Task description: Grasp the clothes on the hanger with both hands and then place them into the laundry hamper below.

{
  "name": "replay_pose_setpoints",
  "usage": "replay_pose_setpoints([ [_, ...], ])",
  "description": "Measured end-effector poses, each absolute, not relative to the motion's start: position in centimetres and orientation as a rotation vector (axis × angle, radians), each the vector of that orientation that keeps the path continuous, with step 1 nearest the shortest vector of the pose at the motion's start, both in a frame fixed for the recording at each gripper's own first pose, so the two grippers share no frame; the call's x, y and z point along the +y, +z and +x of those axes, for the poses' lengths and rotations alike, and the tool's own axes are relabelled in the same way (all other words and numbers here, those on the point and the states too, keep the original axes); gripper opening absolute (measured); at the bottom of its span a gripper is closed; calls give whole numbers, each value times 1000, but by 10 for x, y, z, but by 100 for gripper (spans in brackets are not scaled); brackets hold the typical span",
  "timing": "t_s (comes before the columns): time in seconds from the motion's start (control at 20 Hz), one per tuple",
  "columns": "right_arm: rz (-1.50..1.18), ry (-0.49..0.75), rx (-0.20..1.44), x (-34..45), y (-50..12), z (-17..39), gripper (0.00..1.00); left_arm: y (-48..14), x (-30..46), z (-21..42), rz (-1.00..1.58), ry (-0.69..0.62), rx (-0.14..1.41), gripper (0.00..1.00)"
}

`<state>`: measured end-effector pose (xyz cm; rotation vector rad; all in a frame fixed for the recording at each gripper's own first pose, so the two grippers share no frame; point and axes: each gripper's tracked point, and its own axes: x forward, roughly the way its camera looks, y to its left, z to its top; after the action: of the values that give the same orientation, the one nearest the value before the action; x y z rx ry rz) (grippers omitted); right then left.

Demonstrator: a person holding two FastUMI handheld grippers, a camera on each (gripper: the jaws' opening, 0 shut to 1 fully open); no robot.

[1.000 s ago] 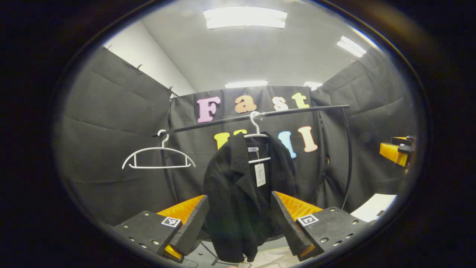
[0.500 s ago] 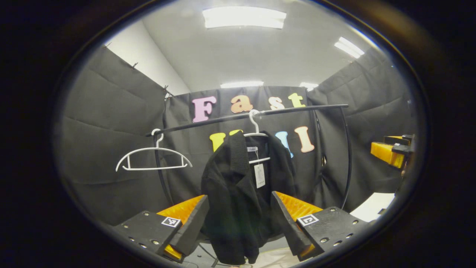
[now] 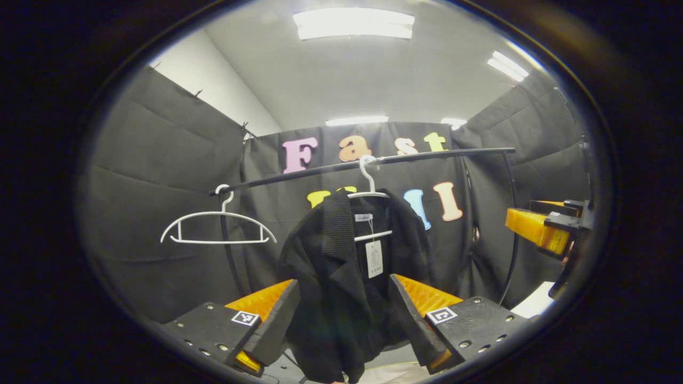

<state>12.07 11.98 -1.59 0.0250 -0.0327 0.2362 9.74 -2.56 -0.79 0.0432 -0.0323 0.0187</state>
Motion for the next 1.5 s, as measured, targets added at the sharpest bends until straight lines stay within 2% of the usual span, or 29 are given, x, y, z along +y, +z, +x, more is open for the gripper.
replay_pose_setpoints([
  [0.35, 88, 383, -15, 154, -27, 187, 96, -6, -42, 144, 58, 100, -26, 99],
  [0.9, 98, 587, 14, 221, -47, 253, 96, -10, -38, 204, 40, 239, -32, 99],
  [1.15, 13, 634, -34, 251, -52, 270, 94, -19, -28, 224, 28, 281, -29, 99],
  [1.2, 6, 642, -41, 257, -54, 273, 96, -23, -25, 229, 40, 289, -21, 99],
  [1.5, -6, 640, -8, 279, -70, 294, 98, -30, -17, 252, 62, 314, -7, 99],
])
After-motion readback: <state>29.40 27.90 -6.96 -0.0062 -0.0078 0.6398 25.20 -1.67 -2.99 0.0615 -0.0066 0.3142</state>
